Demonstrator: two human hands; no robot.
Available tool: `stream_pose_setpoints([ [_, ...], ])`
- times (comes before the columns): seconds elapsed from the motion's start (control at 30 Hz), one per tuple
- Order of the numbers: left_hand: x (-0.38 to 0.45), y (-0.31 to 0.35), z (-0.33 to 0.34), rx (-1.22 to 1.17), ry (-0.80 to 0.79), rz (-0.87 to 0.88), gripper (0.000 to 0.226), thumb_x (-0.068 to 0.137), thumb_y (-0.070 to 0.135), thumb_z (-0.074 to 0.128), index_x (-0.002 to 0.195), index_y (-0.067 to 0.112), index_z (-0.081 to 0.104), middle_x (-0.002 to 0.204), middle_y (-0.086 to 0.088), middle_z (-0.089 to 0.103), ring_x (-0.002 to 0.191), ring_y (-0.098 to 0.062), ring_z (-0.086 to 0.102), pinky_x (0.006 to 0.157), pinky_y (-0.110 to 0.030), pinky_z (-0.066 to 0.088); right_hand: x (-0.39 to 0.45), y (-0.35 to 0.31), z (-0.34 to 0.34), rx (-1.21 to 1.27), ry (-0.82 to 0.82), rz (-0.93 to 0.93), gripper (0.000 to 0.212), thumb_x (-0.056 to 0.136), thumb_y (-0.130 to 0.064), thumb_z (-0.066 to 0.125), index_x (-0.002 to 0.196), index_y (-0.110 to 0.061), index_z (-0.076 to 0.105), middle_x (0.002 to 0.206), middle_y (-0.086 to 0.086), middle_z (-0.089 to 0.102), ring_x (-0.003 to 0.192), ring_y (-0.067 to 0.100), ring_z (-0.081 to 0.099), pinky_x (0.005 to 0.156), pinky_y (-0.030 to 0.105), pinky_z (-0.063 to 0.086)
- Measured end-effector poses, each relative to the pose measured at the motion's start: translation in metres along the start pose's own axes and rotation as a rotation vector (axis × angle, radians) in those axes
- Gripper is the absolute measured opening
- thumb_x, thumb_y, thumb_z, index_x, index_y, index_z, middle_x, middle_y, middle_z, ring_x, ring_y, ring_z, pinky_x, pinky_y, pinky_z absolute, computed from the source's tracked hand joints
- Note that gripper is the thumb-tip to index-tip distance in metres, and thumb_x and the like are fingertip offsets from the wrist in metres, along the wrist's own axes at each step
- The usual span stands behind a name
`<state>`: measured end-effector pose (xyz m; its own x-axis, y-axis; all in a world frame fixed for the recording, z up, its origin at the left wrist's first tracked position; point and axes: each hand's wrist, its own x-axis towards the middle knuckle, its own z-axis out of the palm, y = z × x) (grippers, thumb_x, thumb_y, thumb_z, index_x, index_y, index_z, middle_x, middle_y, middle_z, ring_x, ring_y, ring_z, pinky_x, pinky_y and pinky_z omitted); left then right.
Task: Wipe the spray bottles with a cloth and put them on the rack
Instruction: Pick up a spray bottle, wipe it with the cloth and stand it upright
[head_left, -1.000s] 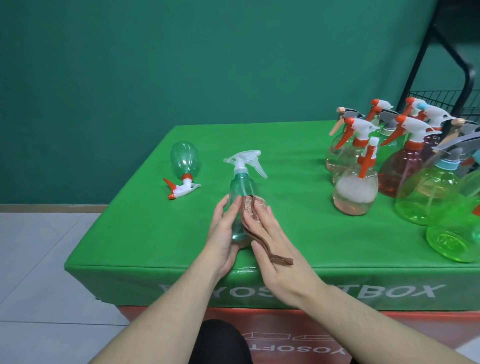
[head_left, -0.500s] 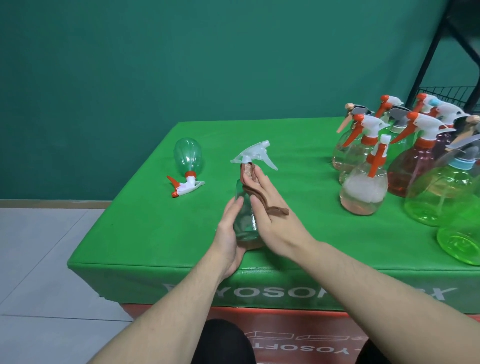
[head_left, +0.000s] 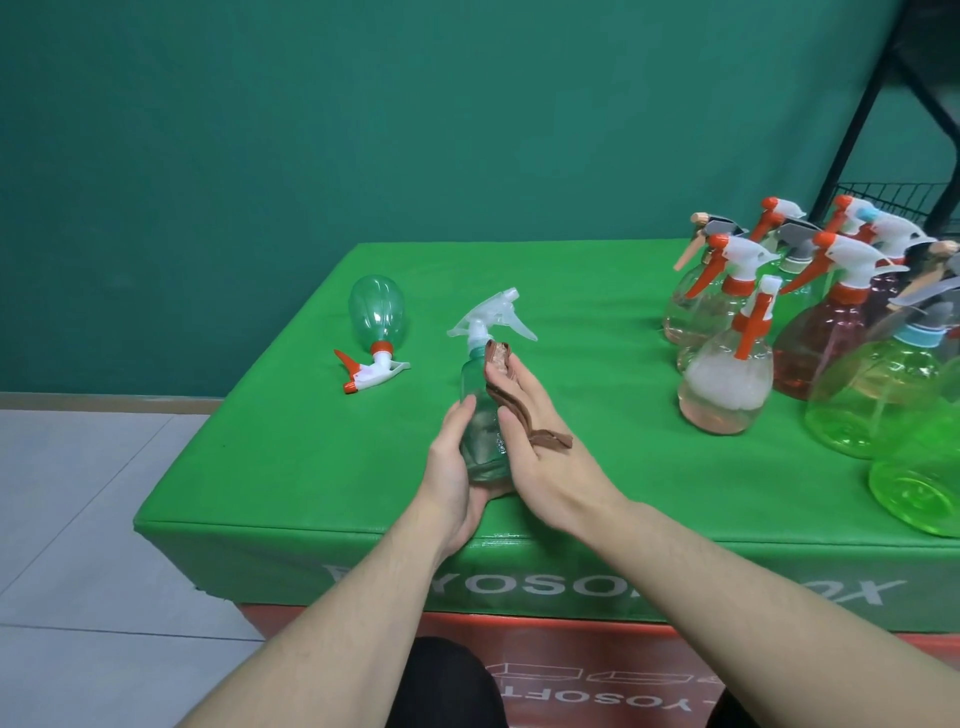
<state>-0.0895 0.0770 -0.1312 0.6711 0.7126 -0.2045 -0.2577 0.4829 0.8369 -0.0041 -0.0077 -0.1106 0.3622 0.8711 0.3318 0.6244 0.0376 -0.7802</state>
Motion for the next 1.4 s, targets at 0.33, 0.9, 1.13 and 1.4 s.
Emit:
stream_pose_setpoints([
  [0.33,-0.001,0.001,0.003,0.021,0.037,0.069,0.075,0.083,0.056,0.074,0.142,0.013,0.054,0.125,-0.013,0.073,0.11,-0.029,0.072,0.082,-0.041,0.062,-0.037,0.009,0.003,-0.127,-0.041,-0.142,0.056,0.107,-0.024,0.032,0.161,-0.022,0.02,0.171,-0.006,-0.001,0.156,0.008,-0.006,0.128,0.039,0.006],
  [0.9,0.0,-0.001,0.002,0.016,-0.081,0.008,0.064,0.082,0.044,0.07,0.137,0.011,0.063,0.127,-0.018,0.071,0.098,-0.025,0.072,0.076,-0.037,0.06,-0.018,0.014,-0.007,-0.058,-0.011,-0.076,0.055,0.107,-0.03,0.031,0.161,-0.031,0.019,0.17,-0.014,-0.001,0.154,0.001,-0.003,0.128,0.035,0.007],
  [1.13,-0.001,0.002,0.002,0.016,-0.075,-0.05,0.066,0.081,0.038,0.066,0.137,0.002,0.061,0.109,-0.016,0.075,0.084,-0.022,0.075,0.066,-0.038,0.062,0.018,0.008,-0.011,0.02,-0.004,0.002,0.05,0.111,-0.031,0.029,0.16,-0.036,0.022,0.167,-0.018,0.014,0.148,-0.013,0.008,0.125,0.021,0.008],
  [1.4,0.0,0.003,0.004,0.039,-0.049,-0.015,0.061,0.077,0.035,0.075,0.133,0.016,0.062,0.118,-0.012,0.076,0.094,-0.025,0.076,0.072,-0.039,0.063,0.023,-0.018,-0.011,0.12,0.036,0.407,0.044,0.11,-0.043,0.027,0.146,-0.03,0.048,0.144,-0.003,0.053,0.135,0.017,0.048,0.102,0.017,0.029],
])
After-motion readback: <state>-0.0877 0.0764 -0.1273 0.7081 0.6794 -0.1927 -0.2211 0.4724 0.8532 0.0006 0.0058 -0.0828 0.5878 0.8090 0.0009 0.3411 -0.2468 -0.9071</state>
